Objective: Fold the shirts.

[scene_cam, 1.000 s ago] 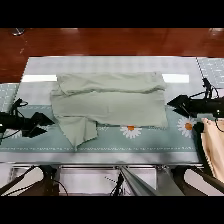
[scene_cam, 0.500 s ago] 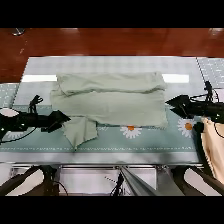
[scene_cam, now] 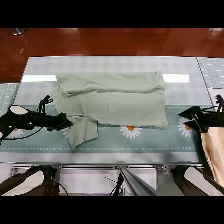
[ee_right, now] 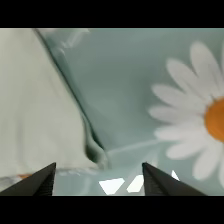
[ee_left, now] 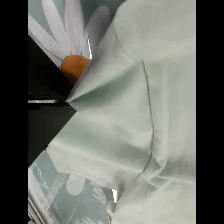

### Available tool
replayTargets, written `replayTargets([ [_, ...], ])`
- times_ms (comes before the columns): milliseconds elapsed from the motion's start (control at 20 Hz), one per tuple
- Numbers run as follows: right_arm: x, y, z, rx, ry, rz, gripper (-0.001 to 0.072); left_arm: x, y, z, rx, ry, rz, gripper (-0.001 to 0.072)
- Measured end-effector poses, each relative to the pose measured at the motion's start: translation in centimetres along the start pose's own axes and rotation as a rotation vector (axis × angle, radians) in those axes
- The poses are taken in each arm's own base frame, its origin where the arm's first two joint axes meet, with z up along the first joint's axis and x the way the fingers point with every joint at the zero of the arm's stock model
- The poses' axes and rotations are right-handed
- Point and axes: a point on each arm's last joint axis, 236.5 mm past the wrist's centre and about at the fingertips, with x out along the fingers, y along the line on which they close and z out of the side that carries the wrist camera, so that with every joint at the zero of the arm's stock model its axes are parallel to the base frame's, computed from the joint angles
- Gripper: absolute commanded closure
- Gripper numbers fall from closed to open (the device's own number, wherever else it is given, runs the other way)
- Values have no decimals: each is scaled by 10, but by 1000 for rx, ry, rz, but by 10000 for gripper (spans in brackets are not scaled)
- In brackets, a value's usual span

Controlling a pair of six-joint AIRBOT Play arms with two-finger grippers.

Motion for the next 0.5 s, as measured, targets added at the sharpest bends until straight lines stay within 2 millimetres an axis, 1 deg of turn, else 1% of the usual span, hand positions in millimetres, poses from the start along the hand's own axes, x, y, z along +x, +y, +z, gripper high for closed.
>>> replayTargets([
  [100, 10, -6, -20, -10, 69, -38, 93, -2, -5, 2, 5, 0, -14, 685],
  [200, 18, -7, -31, -33, 110, -66, 93, -3, -8, 2, 7, 2, -22, 685],
  [350, 32, -3, -37, -39, 148, -63, 93, -4, -10, 3, 8, 3, -29, 685],
  [500, 49, 10, -39, -26, 178, -15, 93, -4, -11, 3, 8, 2, -32, 685],
])
